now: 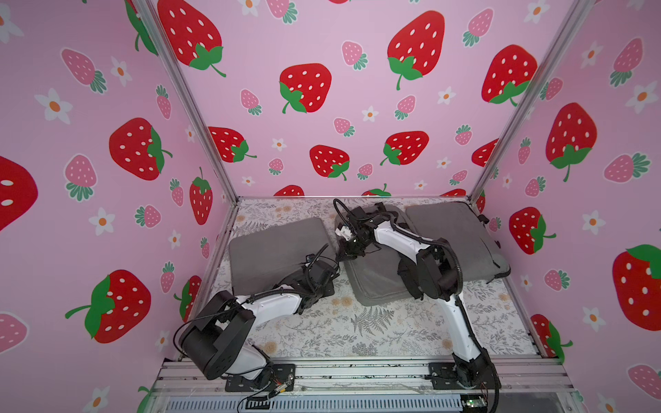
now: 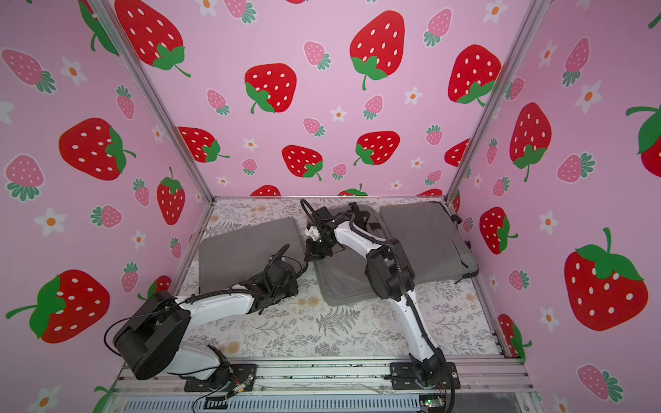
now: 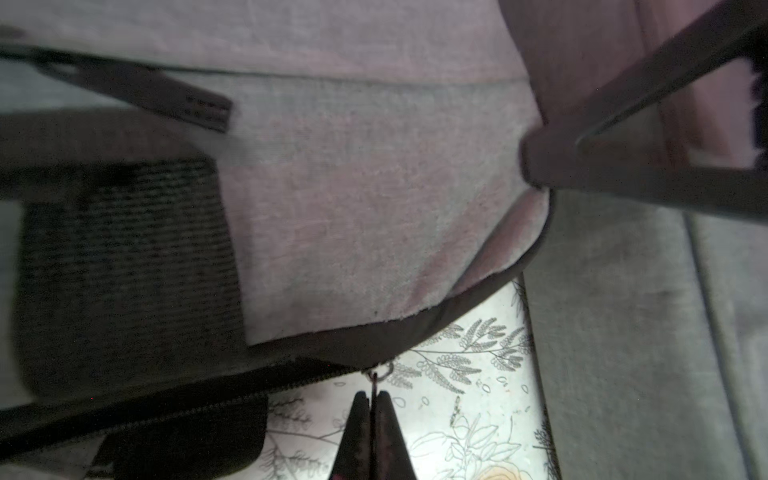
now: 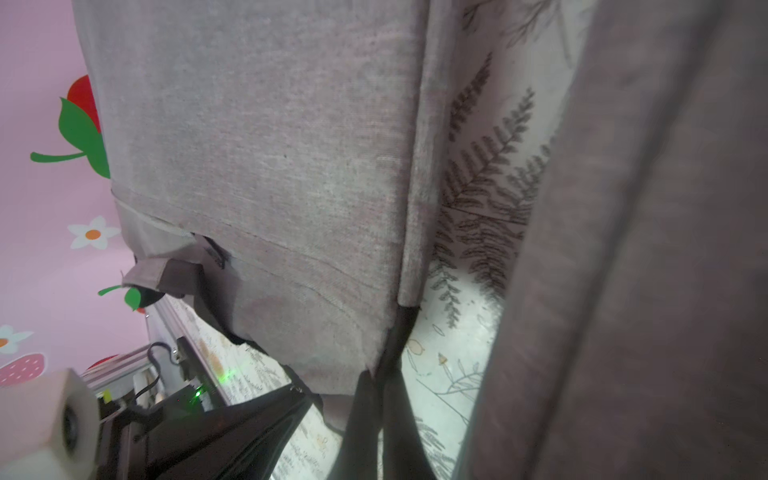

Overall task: Put the mouse into the laptop bag
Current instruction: Zip the zipper on the zippered laptop bag.

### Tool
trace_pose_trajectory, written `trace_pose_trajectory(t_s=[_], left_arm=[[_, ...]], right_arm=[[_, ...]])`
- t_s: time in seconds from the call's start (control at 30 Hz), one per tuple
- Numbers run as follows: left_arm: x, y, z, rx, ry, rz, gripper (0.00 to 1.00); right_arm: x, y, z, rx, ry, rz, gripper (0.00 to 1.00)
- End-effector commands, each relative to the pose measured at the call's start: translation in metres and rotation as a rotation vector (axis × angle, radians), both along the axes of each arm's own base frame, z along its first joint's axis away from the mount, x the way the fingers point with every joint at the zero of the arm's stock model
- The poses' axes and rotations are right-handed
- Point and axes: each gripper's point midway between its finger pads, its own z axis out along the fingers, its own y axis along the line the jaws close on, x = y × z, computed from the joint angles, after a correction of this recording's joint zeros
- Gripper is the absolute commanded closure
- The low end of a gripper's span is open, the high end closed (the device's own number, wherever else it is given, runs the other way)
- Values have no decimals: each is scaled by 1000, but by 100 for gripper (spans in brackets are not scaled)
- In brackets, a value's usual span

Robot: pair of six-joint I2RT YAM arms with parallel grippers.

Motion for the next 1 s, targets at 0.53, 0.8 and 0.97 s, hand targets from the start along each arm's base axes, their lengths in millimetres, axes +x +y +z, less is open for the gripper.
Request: trace_pose_trajectory(t_s=[0.53, 0.8, 0.97], left_arm=[[0, -21, 35, -8, 0, -93, 100], [0, -18, 40, -16, -10, -100, 100], [1, -14, 33, -26, 6, -95, 100]], right_arm=[[-43, -13, 7, 72, 0, -132, 45], [-50, -12, 7, 85, -3, -177, 51], [-49, -41, 51, 24, -156, -181, 51]])
